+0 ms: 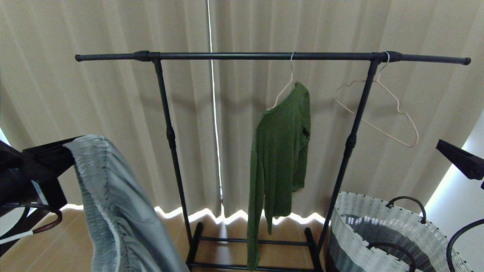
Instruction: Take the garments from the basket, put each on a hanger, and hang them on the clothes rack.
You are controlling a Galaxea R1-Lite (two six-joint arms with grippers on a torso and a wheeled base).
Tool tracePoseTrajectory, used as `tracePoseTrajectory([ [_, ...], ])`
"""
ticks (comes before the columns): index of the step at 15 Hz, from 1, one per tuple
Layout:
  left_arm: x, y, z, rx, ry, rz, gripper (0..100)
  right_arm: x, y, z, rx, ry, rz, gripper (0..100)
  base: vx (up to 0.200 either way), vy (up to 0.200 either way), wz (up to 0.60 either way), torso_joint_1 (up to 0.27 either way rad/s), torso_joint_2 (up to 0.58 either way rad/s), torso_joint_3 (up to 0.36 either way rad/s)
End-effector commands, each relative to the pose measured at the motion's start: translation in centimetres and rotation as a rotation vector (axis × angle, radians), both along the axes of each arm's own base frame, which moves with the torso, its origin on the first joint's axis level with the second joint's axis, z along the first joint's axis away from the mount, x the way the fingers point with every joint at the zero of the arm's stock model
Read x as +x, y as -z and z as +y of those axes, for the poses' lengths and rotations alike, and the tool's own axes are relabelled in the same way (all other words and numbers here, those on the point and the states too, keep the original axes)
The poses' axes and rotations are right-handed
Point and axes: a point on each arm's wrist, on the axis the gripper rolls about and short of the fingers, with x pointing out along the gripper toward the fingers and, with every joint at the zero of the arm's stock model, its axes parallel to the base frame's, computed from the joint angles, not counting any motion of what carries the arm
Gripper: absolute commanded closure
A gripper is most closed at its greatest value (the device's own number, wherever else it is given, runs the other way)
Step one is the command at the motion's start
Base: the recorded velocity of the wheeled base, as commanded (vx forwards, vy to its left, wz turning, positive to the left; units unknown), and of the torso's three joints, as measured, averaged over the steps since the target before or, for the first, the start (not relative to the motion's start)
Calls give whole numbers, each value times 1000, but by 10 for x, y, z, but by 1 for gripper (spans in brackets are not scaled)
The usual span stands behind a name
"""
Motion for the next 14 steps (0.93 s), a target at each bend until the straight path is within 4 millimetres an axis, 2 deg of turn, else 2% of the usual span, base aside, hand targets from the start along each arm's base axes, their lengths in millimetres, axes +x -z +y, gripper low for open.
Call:
tracePoseTrajectory([
  [1, 0, 0, 0, 1, 0, -1, 100, 0, 1, 0, -2, 3, 8, 0, 0, 0, 0, 237, -491, -251],
  [4, -1, 0, 0, 2, 2, -4, 100, -1, 1, 0, -3, 4, 16, 0, 0, 0, 0, 237, -491, -263],
  [8, -4, 5, 1, 38, -2, -5, 100, -7, 16, 0, 2, 6, 189, 0, 0, 0, 0, 228, -470, -251],
  [14, -3, 7, 10, 52, -64, -4, 100, -7, 13, 0, -2, 2, 201, 0, 0, 0, 0, 32, -68, -35],
])
